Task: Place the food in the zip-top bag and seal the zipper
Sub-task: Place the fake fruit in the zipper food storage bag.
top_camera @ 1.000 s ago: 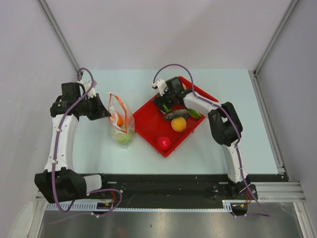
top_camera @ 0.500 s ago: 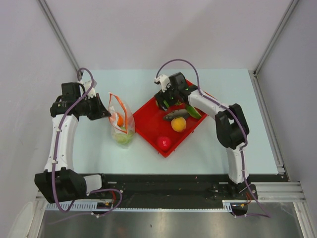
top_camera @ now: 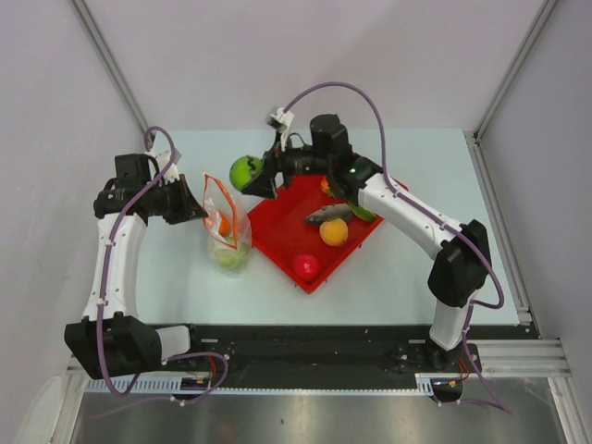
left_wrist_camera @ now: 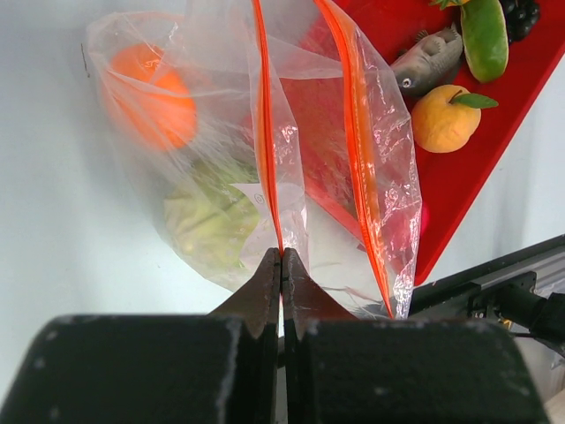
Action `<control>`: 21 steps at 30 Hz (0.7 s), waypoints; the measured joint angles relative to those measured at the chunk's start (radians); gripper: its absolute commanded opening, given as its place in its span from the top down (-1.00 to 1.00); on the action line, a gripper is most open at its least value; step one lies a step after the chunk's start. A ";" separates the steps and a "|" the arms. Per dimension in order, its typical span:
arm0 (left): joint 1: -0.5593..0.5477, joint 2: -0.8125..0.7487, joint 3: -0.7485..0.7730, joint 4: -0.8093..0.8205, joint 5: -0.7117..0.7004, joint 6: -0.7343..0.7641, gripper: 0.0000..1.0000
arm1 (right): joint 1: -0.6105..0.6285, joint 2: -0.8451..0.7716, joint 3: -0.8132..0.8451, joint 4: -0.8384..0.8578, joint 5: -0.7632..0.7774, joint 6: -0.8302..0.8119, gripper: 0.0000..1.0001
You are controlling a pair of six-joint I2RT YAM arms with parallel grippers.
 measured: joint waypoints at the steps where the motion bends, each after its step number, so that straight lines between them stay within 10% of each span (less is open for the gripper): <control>1: 0.000 0.000 0.000 0.000 0.000 0.000 1.00 | 0.020 0.011 0.003 0.016 -0.019 0.024 0.07; 17: -0.002 -0.021 -0.021 -0.011 0.005 0.004 1.00 | 0.136 0.290 0.079 -0.037 0.079 0.037 0.35; 19: -0.002 -0.028 -0.020 -0.023 -0.003 0.004 0.99 | 0.148 0.290 0.100 -0.079 0.173 0.008 0.22; 21: -0.002 -0.029 -0.014 -0.042 -0.011 0.004 0.99 | 0.165 0.290 0.124 -0.111 0.249 -0.019 -0.35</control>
